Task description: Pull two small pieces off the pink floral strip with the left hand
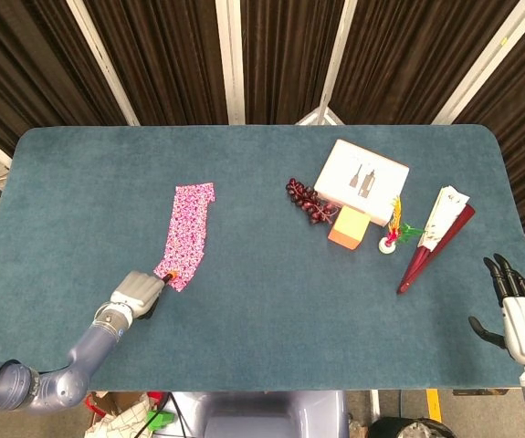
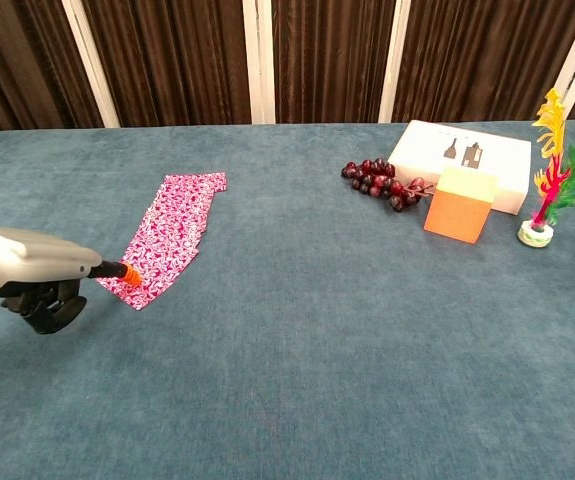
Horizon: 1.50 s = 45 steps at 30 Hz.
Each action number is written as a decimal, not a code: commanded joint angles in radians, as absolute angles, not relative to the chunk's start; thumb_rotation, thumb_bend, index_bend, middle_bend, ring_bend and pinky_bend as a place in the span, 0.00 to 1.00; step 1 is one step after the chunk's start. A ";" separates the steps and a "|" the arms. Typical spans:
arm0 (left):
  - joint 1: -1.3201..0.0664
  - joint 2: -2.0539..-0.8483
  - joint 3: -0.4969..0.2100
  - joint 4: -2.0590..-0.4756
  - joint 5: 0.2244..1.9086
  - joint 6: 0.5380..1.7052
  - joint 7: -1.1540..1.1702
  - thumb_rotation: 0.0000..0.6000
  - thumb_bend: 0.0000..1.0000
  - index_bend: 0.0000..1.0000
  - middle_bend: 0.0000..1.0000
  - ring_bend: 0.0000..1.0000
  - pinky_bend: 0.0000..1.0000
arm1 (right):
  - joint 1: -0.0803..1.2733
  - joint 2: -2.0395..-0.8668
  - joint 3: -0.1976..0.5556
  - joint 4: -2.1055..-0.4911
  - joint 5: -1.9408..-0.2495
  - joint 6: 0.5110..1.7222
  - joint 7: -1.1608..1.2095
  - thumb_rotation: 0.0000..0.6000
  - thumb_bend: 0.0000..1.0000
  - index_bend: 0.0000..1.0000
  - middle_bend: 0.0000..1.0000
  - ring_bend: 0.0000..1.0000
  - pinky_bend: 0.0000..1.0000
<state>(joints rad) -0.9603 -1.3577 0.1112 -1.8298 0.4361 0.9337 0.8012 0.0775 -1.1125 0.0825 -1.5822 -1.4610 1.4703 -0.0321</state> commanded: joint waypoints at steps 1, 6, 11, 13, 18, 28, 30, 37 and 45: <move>-0.968 -1.341 0.131 -1.862 0.417 0.950 0.817 1.00 1.00 0.09 0.84 0.77 0.73 | 0.078 -1.113 0.082 -1.582 -1.462 1.469 -0.032 1.00 0.25 0.00 0.07 0.18 0.24; -0.971 -1.329 0.161 -1.901 0.402 0.975 0.838 1.00 1.00 0.09 0.85 0.77 0.73 | 0.080 -1.112 0.081 -1.582 -1.461 1.465 -0.032 1.00 0.25 0.00 0.07 0.18 0.24; -0.976 -1.320 0.192 -1.932 0.379 0.980 0.854 1.00 1.00 0.09 0.85 0.77 0.73 | 0.078 -1.112 0.081 -1.584 -1.465 1.470 -0.031 1.00 0.25 0.00 0.07 0.18 0.24; -0.980 -1.320 0.204 -1.946 0.370 0.997 0.870 1.00 1.00 0.09 0.85 0.77 0.73 | 0.079 -1.112 0.081 -1.584 -1.465 1.469 -0.029 1.00 0.25 0.00 0.07 0.18 0.24; -0.986 -1.311 0.224 -1.990 0.350 1.013 0.884 1.00 1.00 0.10 0.85 0.77 0.73 | 0.078 -1.111 0.082 -1.582 -1.464 1.469 -0.026 1.00 0.25 0.00 0.07 0.18 0.24; -0.986 -1.281 0.258 -2.044 0.356 1.041 0.886 1.00 1.00 0.10 0.85 0.77 0.73 | 0.080 -1.111 0.083 -1.578 -1.464 1.468 -0.018 1.00 0.25 0.00 0.07 0.18 0.24; -0.984 -1.269 0.265 -2.062 0.368 1.038 0.880 1.00 1.00 0.10 0.85 0.77 0.73 | 0.079 -1.111 0.083 -1.578 -1.464 1.469 -0.018 1.00 0.25 0.00 0.07 0.18 0.24; -0.977 -1.220 0.260 -2.109 0.436 1.021 0.837 1.00 1.00 0.08 0.85 0.77 0.73 | 0.082 -1.112 0.083 -1.582 -1.466 1.466 -0.027 1.00 0.25 0.00 0.07 0.18 0.24; -0.956 -1.161 0.224 -2.125 0.540 1.011 0.749 1.00 0.99 0.02 0.85 0.77 0.73 | 0.083 -1.114 0.081 -1.581 -1.469 1.464 -0.024 1.00 0.25 0.00 0.07 0.18 0.24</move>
<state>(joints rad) -0.9626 -1.1740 0.2341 -2.1219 0.5238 1.0148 0.7656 0.0829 -1.1137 0.0811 -1.5812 -1.4689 1.4645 -0.0245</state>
